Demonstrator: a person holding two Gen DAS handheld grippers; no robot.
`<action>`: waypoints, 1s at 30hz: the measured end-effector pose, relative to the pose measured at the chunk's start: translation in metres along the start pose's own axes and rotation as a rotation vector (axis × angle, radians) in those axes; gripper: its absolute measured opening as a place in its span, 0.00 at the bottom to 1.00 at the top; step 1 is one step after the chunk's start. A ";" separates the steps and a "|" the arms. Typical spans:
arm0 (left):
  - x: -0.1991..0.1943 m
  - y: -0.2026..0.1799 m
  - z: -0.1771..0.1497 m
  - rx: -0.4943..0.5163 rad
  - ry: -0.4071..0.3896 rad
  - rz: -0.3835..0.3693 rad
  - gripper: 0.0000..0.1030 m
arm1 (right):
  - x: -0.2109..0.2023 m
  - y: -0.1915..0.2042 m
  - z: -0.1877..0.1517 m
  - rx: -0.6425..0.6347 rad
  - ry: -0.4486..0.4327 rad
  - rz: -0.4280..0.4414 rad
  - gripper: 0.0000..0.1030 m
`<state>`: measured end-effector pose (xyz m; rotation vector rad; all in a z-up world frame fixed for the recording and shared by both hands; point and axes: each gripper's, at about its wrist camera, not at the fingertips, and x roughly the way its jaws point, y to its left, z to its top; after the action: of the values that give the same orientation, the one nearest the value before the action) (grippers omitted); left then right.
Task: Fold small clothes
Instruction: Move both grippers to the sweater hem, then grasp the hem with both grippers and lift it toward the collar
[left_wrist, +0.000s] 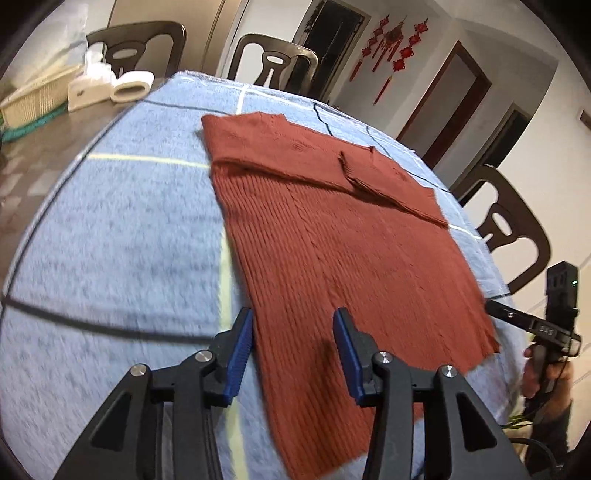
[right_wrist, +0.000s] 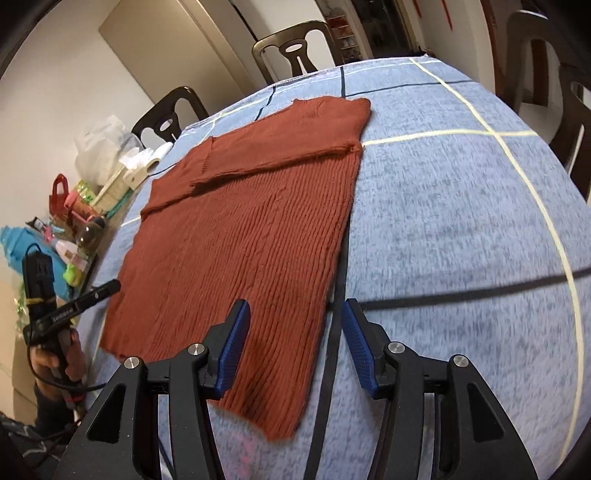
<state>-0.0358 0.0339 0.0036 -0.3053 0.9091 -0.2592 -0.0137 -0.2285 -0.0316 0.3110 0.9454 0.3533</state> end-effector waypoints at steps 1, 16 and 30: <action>-0.002 -0.001 -0.003 -0.005 0.003 -0.013 0.47 | -0.001 0.000 -0.002 0.008 0.002 0.012 0.51; 0.003 -0.001 -0.014 -0.096 0.033 -0.155 0.30 | 0.007 0.005 -0.009 0.080 0.055 0.136 0.26; -0.041 0.015 0.017 -0.095 -0.117 -0.178 0.07 | -0.029 0.005 0.006 0.089 -0.074 0.191 0.07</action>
<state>-0.0446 0.0648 0.0380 -0.4861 0.7806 -0.3592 -0.0254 -0.2373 -0.0054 0.4949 0.8625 0.4726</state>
